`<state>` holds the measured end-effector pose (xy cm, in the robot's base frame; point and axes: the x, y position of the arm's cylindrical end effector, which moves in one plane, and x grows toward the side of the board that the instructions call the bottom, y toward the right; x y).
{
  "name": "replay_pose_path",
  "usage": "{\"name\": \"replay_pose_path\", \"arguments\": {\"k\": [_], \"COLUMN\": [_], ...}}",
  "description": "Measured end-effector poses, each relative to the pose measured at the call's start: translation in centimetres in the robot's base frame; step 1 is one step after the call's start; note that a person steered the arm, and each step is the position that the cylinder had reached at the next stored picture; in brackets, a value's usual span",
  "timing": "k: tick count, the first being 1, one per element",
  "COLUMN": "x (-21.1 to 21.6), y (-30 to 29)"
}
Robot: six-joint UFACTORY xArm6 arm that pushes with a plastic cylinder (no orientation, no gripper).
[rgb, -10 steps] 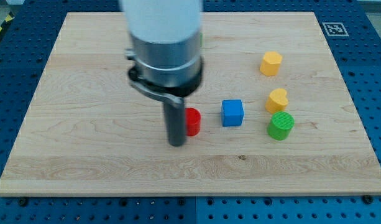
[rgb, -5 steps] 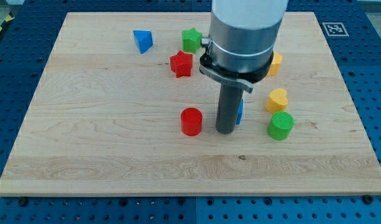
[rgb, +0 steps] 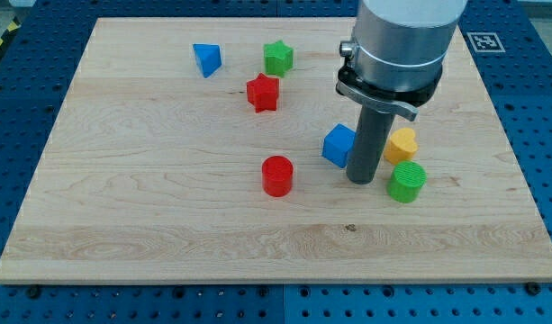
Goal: Push the blue cube towards up
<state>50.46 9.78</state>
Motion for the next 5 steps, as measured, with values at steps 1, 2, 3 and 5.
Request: {"name": "replay_pose_path", "arguments": {"k": [1, 2, 3, 5], "x": [0.0, -0.7, -1.7, -2.5], "y": [-1.0, -2.9, -3.5, -3.5]}}
